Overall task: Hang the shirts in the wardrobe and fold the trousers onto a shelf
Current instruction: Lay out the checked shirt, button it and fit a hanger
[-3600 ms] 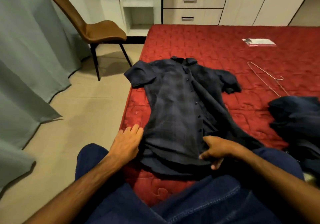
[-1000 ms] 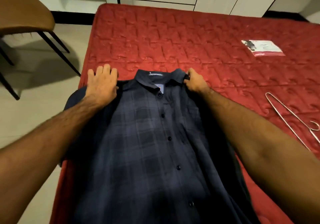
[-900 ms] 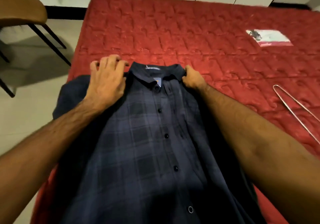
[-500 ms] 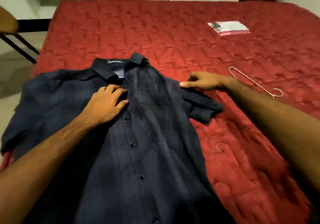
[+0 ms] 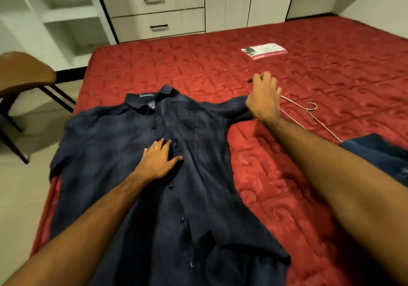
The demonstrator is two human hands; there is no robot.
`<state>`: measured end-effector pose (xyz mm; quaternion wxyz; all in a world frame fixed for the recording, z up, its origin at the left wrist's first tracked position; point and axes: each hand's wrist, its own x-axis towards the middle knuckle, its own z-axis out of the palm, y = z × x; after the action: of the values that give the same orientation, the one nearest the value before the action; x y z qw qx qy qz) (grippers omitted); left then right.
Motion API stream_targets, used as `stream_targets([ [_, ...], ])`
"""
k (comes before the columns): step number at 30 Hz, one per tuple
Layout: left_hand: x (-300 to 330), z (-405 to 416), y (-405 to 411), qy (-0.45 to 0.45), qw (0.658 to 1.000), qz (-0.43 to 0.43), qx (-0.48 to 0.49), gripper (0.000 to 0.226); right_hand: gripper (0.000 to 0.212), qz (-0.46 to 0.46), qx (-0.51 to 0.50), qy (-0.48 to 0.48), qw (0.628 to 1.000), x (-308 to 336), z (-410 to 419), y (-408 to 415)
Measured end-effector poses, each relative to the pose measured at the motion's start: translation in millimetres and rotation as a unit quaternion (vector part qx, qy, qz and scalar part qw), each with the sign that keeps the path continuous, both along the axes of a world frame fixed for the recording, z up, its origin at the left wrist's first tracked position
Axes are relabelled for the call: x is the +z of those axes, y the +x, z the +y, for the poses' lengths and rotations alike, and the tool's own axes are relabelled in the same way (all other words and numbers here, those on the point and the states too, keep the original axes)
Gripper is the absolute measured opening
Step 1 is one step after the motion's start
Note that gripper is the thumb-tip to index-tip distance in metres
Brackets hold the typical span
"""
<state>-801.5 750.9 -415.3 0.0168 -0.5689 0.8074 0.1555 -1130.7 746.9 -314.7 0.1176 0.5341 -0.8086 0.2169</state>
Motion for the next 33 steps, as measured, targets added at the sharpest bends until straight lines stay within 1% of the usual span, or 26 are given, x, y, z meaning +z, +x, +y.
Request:
stream_targets([
  [1,8,9,-4,0.0,1.0,0.007,0.007,0.076,0.036,-0.03,0.068,0.015,0.997,-1,23,12],
  [3,17,41,-10,-0.014,0.999,0.028,0.03,0.064,0.031,-0.1,0.204,0.051,0.973,-9,89,44],
  [5,24,84,-19,-0.016,0.997,0.05,0.059,0.053,0.037,-0.123,0.278,0.093,0.948,-16,171,74],
  [8,28,139,-38,0.043,0.994,0.078,0.069,0.046,0.07,-0.102,0.293,0.238,0.92,-27,269,102],
  [9,29,152,-44,0.078,0.989,0.108,0.067,0.043,0.083,-0.087,0.289,0.286,0.909,-32,289,105],
  [10,30,167,-48,0.128,0.975,0.165,0.075,0.04,0.093,-0.067,0.286,0.319,0.901,-37,304,106],
  [11,34,180,-52,0.181,0.949,0.242,0.09,0.036,0.097,-0.046,0.286,0.335,0.897,-41,313,105],
  [12,39,190,-56,0.227,0.917,0.309,0.109,0.031,0.095,-0.03,0.287,0.34,0.895,-45,316,102],
  [13,45,200,-58,0.252,0.893,0.353,0.12,0.025,0.085,-0.023,0.289,0.335,0.897,-48,319,100],
  [14,48,205,-60,0.261,0.878,0.38,0.131,0.019,0.072,-0.044,0.292,0.321,0.9,-52,318,98],
  [16,53,212,-62,0.276,0.849,0.424,0.151,0.015,0.041,-0.18,0.295,0.268,0.899,-54,315,92],
  [17,55,213,-62,0.286,0.839,0.434,0.161,0.017,0.031,-0.24,0.29,0.236,0.896,-54,312,88],
  [18,57,217,-62,0.292,0.841,0.424,0.168,0.018,0.028,-0.274,0.282,0.205,0.896,-52,311,83],
  [19,58,221,-61,0.291,0.851,0.403,0.168,0.02,0.028,-0.288,0.269,0.18,0.901,-49,309,78],
  [20,59,226,-60,0.28,0.871,0.367,0.167,0.021,0.029,-0.298,0.246,0.157,0.909,-45,309,71],
  [21,59,229,-59,0.264,0.881,0.352,0.171,0.023,0.029,-0.305,0.221,0.135,0.916,-42,309,63],
  [22,60,230,-58,0.247,0.88,0.359,0.188,0.024,0.028,-0.309,0.193,0.112,0.925,-40,308,54],
  [23,61,230,-57,0.229,0.864,0.392,0.219,0.024,0.027,-0.31,0.162,0.089,0.933,-37,310,43],
  [25,67,227,-54,0.207,0.807,0.464,0.301,0.018,0.026,-0.287,0.1,0.07,0.95,-35,317,24],
  [27,74,227,-51,0.217,0.759,0.513,0.337,0.012,0.03,-0.228,0.068,0.075,0.968,-35,328,15],
  [28,77,232,-48,0.229,0.752,0.523,0.329,0.006,0.034,-0.194,0.077,0.068,0.976,-35,334,16],
  [29,81,237,-45,0.241,0.752,0.527,0.315,0.004,0.036,-0.157,0.116,0.051,0.98,-33,338,20],
  [30,83,243,-40,0.251,0.76,0.52,0.3,0.011,0.036,-0.124,0.18,0.042,0.975,-30,342,27],
  [31,85,249,-35,0.25,0.77,0.512,0.286,0.015,0.034,-0.101,0.266,0.055,0.957,-27,347,37],
  [32,84,254,-30,0.246,0.782,0.503,0.274,0.016,0.031,-0.056,0.351,0.097,0.93,-27,353,48],
  [33,84,260,-24,0.244,0.791,0.494,0.267,0.016,0.031,0.022,0.416,0.145,0.898,-29,362,61],
])
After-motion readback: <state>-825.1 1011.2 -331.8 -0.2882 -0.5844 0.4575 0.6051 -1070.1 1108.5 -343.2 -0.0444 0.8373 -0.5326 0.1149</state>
